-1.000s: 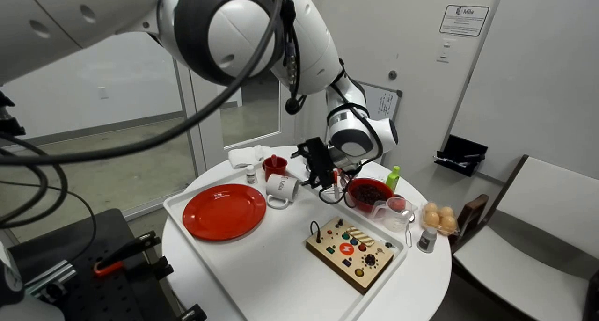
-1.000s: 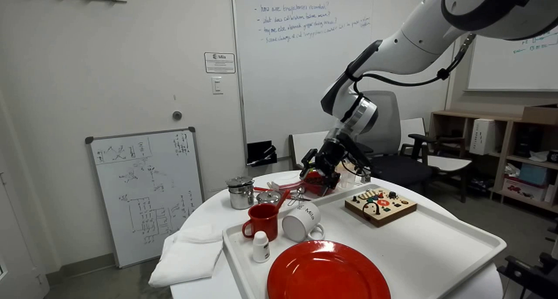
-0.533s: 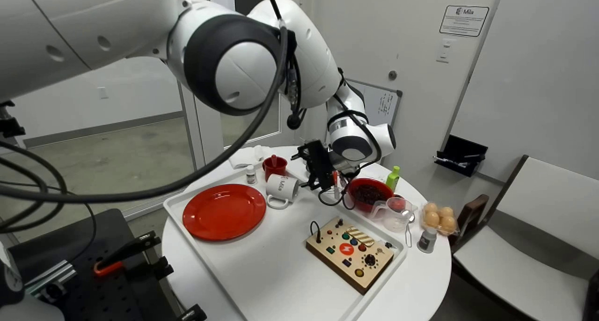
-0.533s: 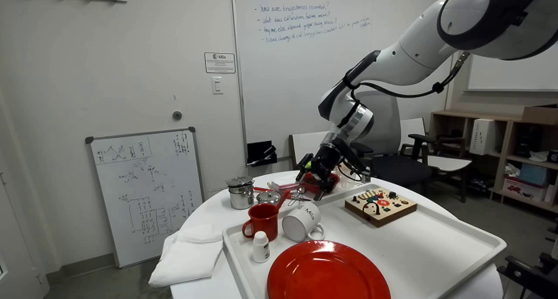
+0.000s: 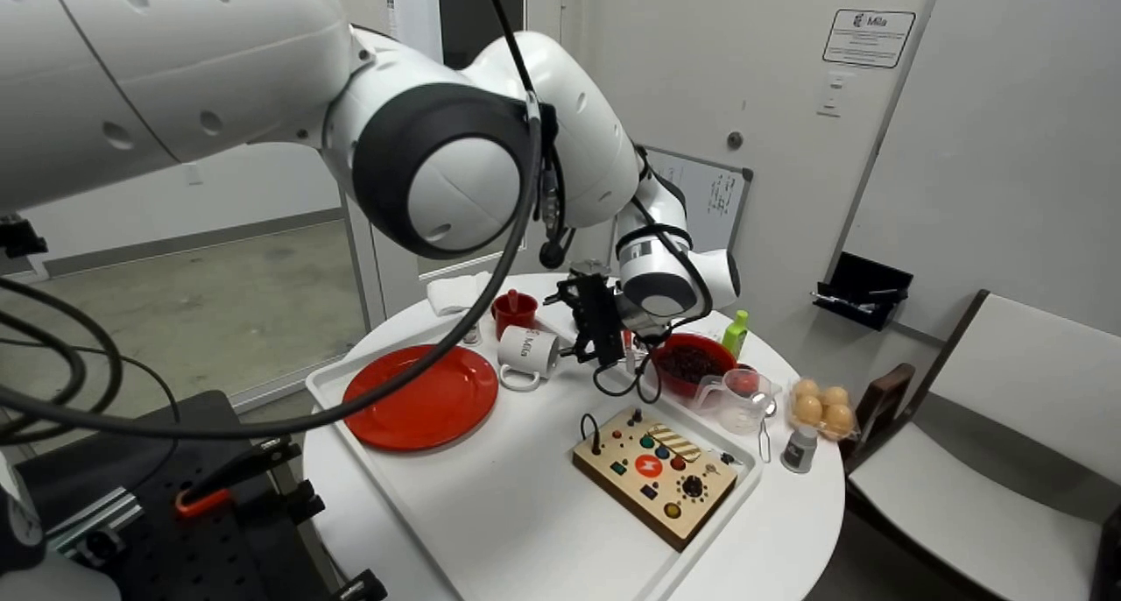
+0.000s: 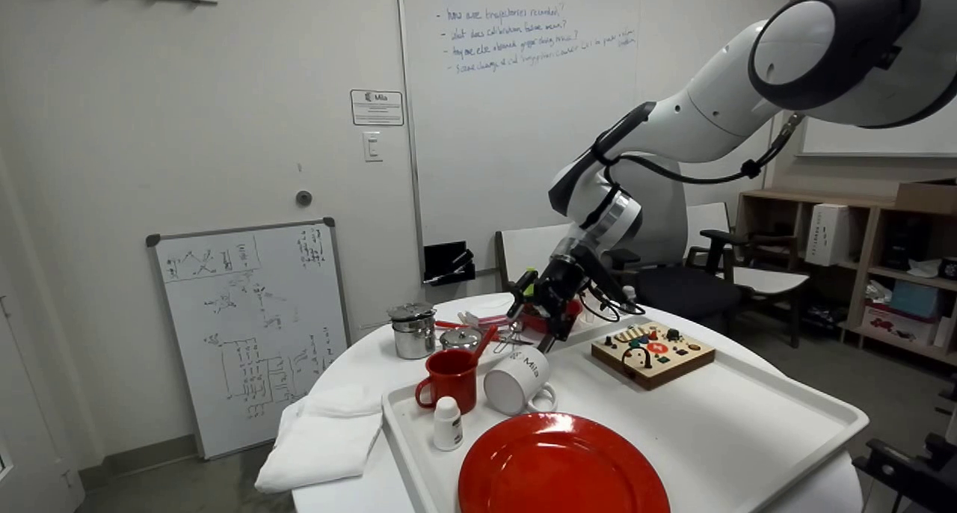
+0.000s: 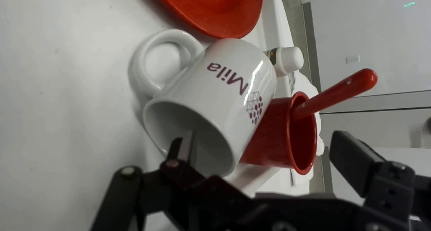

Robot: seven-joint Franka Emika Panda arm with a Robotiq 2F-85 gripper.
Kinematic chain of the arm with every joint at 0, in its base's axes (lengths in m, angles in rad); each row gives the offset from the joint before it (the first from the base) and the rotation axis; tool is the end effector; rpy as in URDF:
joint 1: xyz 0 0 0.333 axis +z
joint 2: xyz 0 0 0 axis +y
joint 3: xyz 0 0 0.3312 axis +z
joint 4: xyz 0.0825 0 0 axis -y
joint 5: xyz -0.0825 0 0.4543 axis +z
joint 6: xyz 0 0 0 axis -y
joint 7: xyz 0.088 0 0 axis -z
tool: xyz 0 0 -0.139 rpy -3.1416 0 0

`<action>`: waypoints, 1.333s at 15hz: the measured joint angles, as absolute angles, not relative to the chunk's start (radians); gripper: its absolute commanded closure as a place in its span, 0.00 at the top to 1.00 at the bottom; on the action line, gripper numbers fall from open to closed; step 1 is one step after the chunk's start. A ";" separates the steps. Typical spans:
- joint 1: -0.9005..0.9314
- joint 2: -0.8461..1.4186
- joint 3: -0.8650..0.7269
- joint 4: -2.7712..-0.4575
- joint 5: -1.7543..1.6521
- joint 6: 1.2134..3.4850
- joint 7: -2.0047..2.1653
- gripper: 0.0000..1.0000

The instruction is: Put the white cup upright

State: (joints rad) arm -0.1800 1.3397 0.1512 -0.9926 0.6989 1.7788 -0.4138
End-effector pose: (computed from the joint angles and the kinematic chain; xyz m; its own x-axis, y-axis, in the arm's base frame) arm 0.7604 0.0240 -0.0523 0.9514 0.0951 -0.2930 -0.1694 -0.6328 -0.7556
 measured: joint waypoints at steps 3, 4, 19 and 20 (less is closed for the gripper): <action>-0.185 1.359 0.160 -0.971 0.699 1.762 -0.414 1.00; -0.185 1.364 0.163 -0.964 0.699 1.757 -0.414 1.00; -0.179 1.386 0.164 -0.955 0.699 1.672 -0.414 0.43; -0.179 1.387 0.164 -0.955 0.699 1.671 -0.414 0.34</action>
State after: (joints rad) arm -0.1789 1.3868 0.1641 -0.9551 0.6987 1.6715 -0.4138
